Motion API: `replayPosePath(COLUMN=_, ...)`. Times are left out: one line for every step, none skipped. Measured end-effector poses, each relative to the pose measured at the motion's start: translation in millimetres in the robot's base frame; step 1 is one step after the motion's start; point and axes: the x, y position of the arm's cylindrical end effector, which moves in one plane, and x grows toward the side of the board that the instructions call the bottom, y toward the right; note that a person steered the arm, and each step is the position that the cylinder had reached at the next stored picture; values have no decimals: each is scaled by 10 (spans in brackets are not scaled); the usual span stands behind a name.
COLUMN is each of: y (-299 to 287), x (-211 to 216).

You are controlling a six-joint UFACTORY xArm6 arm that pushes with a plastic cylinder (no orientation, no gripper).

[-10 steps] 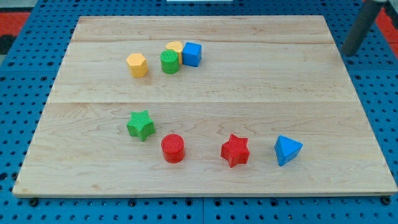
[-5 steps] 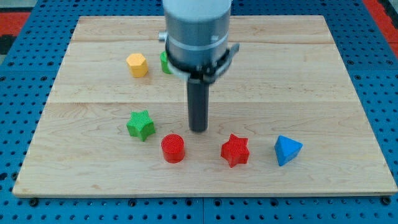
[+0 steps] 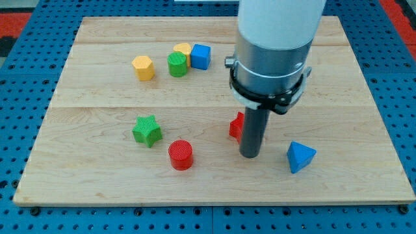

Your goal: Slide the red star closer to the blue triangle

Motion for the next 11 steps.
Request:
replayPosePath(y=-283, x=-63)
replayPosePath(y=-419, x=-441)
replayPosePath(y=-317, x=-617)
replayPosePath(y=200, x=-623)
replayPosePath(y=230, x=-611)
replayPosePath(y=-170, x=-521)
replayPosePath(y=-149, x=-190)
replayPosePath(y=110, x=-427)
replayPosePath(y=817, x=-505)
replayPosePath(y=815, x=-682)
replayPosePath(y=951, x=-934)
